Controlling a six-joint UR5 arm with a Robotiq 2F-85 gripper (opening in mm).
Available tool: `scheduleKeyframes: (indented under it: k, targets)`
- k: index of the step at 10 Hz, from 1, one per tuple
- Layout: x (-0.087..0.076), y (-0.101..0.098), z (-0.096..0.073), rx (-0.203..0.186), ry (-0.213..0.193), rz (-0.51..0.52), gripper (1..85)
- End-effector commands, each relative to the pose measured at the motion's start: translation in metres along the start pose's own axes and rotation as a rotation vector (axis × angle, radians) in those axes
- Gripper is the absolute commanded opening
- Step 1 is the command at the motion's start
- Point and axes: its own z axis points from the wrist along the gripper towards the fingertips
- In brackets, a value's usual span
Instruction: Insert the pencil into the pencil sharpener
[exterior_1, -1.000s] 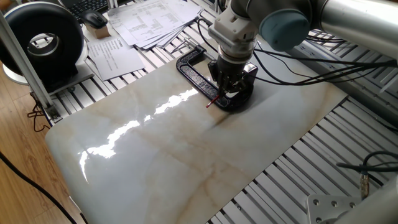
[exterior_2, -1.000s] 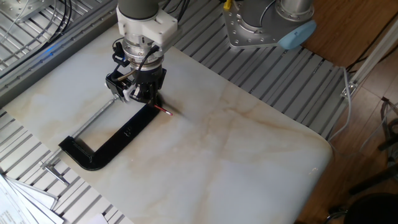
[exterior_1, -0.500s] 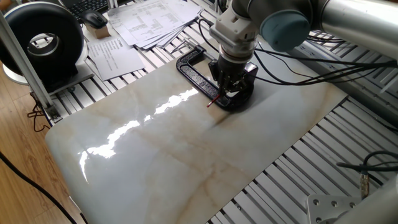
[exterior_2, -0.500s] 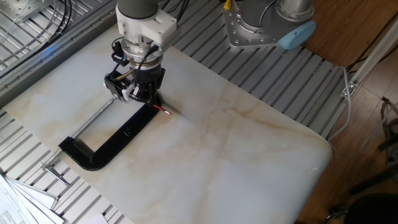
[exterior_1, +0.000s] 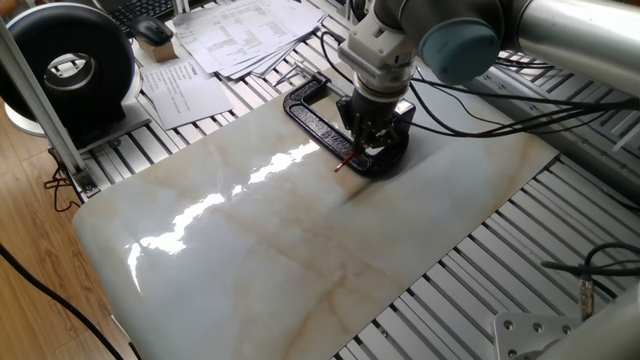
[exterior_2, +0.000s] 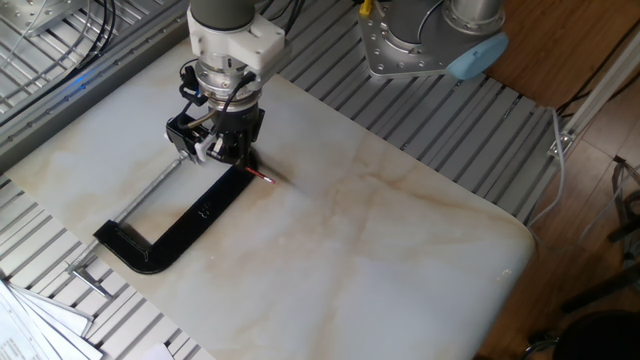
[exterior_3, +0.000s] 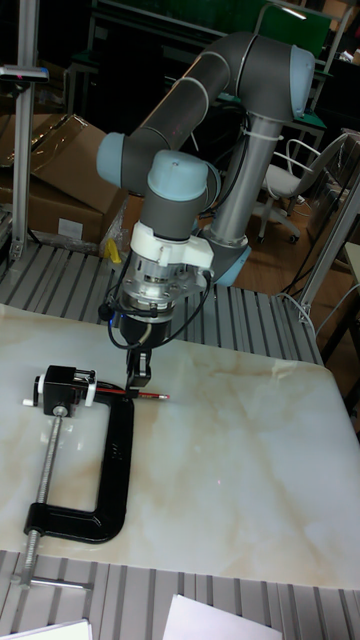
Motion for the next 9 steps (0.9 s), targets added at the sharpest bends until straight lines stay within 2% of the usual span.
scheduleKeyframes:
  k: [1, 4, 5, 6, 7, 8, 9]
  targets:
    - [-0.0043, -0.0005, -0.0007, -0.002, -0.017, 0.013, 1.0]
    - [-0.0034, 0.0006, -0.0013, -0.009, -0.014, 0.041, 1.0]
    - [-0.0027, 0.0005, -0.0022, -0.013, -0.009, 0.053, 14.7]
    - [-0.0042, 0.0009, -0.0037, -0.024, -0.011, 0.050, 37.0]
    - [-0.0049, 0.0003, -0.0053, -0.030, -0.008, 0.045, 47.3]
    - [-0.0063, 0.0008, -0.0046, -0.026, -0.029, 0.052, 49.3]
    - [-0.0038, 0.0034, -0.0046, -0.028, -0.031, 0.052, 53.0]
